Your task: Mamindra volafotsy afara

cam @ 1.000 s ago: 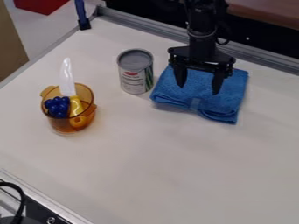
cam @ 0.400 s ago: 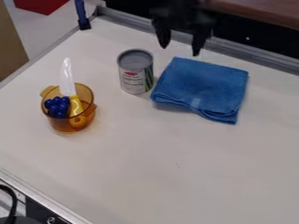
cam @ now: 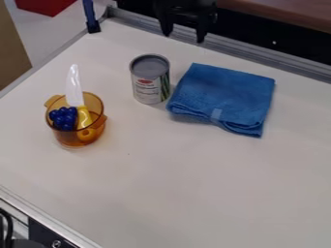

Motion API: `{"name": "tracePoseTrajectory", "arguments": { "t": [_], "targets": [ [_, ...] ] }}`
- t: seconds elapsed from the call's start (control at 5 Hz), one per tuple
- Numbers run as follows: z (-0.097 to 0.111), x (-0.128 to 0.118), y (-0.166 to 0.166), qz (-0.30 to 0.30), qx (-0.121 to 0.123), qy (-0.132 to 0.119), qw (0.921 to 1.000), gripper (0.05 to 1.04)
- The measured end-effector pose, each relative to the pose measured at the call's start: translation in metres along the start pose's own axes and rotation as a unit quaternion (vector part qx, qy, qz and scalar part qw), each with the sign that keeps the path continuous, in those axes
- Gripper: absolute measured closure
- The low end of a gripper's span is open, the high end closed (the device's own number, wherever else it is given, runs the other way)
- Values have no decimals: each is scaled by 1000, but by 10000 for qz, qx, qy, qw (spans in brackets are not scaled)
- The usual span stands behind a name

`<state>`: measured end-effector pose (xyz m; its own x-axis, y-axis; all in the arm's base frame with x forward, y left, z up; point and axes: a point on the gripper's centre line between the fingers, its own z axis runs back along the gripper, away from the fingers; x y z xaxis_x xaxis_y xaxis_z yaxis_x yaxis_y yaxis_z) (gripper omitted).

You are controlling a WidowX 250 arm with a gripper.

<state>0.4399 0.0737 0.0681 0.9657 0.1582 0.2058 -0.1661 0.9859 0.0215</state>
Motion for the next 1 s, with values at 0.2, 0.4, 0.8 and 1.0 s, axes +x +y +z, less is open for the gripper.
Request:
{"name": "tracePoseTrajectory", "arguments": {
  "t": [0.2,0.4,0.8,1.0],
  "targets": [
    [-12,5,18,208,48,119,9997,83],
    [-16,5,34,283,-70,72,9995,83],
    [-22,-1,58,577,-20,128,9982,83],
    [-35,-9,58,601,-96,329,9976,83]
  ]
}}
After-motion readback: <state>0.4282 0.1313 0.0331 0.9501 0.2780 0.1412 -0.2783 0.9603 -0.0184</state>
